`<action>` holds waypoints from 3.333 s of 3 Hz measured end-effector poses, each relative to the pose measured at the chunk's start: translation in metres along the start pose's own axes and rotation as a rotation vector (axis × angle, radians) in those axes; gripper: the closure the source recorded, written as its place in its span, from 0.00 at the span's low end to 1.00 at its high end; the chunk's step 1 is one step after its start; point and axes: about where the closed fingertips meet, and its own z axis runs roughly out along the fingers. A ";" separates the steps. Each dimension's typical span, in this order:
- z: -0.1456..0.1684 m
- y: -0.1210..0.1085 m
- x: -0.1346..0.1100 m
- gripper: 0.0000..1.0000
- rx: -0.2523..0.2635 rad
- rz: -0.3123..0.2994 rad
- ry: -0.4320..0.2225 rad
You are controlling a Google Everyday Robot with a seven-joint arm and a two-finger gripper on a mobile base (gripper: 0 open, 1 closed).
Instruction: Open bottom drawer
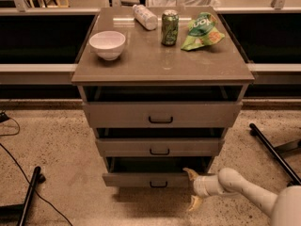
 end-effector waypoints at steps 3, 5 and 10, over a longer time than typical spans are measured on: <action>0.033 -0.047 0.061 0.19 -0.019 0.076 0.134; 0.016 -0.023 0.050 0.56 -0.068 0.050 0.179; -0.046 0.044 -0.046 0.51 -0.215 0.010 0.005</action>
Offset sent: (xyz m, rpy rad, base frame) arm 0.0803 -0.0307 -0.0692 -0.1028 0.0929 -0.1126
